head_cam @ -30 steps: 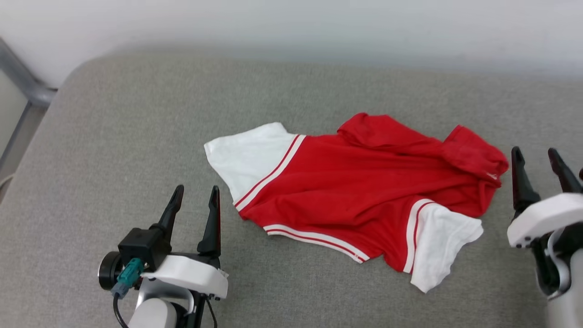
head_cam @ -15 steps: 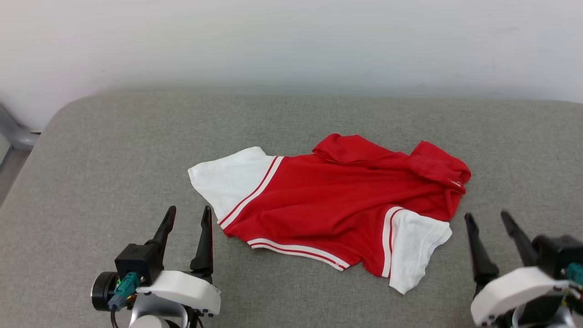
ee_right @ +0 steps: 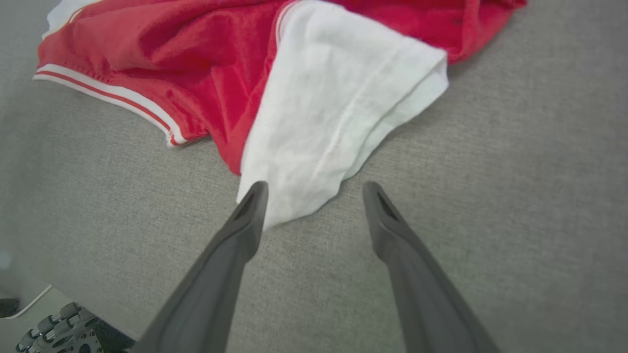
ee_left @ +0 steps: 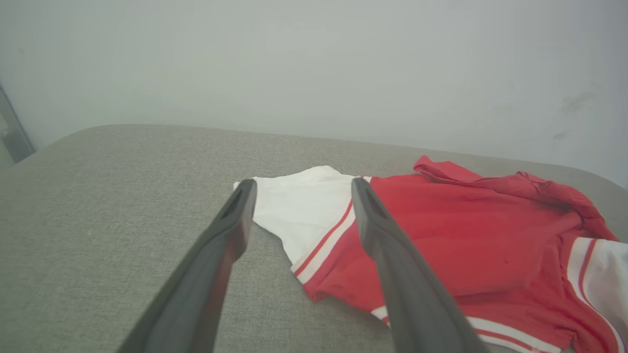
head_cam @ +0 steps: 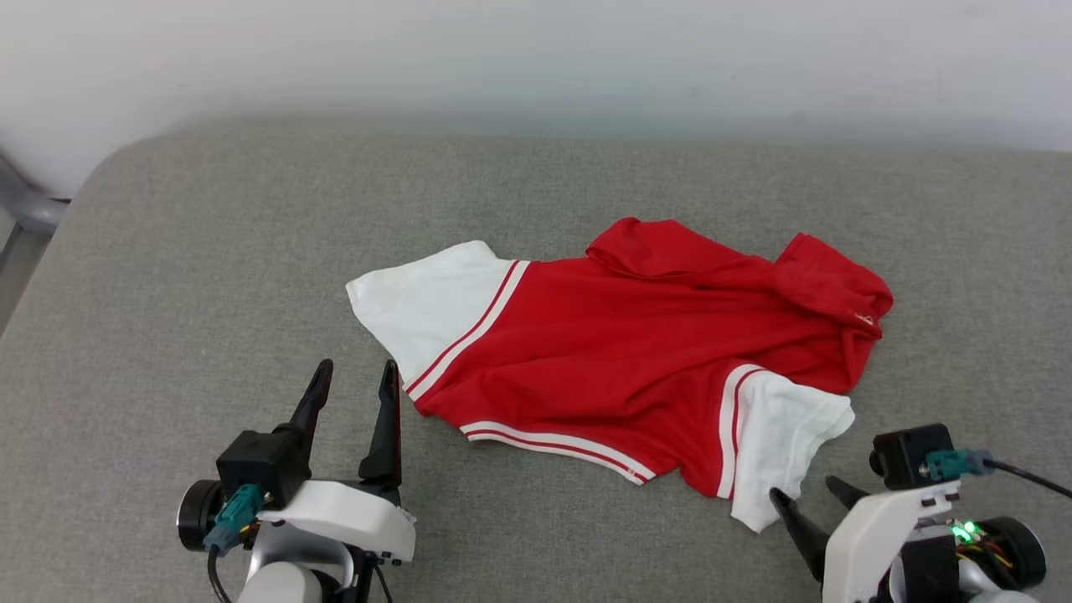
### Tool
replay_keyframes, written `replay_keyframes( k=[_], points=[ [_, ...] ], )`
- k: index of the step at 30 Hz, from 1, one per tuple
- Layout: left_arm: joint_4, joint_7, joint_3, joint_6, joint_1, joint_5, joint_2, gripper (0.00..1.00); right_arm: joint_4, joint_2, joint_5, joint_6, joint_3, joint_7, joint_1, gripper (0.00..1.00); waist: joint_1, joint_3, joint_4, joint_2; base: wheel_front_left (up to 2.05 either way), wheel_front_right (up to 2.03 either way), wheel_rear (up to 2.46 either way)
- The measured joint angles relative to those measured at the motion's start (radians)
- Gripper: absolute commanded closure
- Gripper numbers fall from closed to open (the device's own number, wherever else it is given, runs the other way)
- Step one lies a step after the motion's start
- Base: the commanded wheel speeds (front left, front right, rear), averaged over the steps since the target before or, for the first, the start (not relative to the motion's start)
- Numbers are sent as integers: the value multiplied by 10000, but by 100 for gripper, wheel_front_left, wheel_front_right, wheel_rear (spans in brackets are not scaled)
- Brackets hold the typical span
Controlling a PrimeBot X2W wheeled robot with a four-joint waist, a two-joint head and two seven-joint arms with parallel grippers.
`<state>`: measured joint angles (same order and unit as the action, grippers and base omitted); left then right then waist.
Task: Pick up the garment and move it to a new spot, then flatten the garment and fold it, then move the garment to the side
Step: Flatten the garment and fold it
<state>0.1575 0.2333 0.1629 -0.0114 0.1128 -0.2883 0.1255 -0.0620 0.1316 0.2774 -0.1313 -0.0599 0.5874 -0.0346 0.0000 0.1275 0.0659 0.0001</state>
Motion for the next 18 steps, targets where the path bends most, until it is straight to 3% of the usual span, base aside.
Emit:
replay_keyframes(
  k=[13, 14, 15, 16, 18],
  points=[
    [397, 232, 107, 173, 567, -94, -157, 0, 1691, 660, 370, 2, -938, 1220, 1122, 0, 0, 1022, 649, -1, 0, 0, 0],
    [424, 244, 96, 173, 567, -94, -163, 0, 1764, 663, 426, 6, -970, 1290, 1156, 10, 0, 1041, 662, -1, 0, 0, 0],
    [433, 251, 81, 173, 570, -94, -165, 0, 1806, 685, 449, 6, -1001, 1348, 1196, 62, 0, 1054, 664, -1, 0, 0, 0],
    [443, 253, 65, 173, 576, -94, -169, 0, 1837, 690, 481, 6, -1011, 1346, 1213, 99, 0, 1059, 661, -1, 0, 0, 0],
    [485, 257, 19, 174, 601, -94, -161, 0, 1894, 690, 523, 8, -997, 1283, 1239, 100, 0, 1052, 646, -1, 0, 0, 0]
  ],
)
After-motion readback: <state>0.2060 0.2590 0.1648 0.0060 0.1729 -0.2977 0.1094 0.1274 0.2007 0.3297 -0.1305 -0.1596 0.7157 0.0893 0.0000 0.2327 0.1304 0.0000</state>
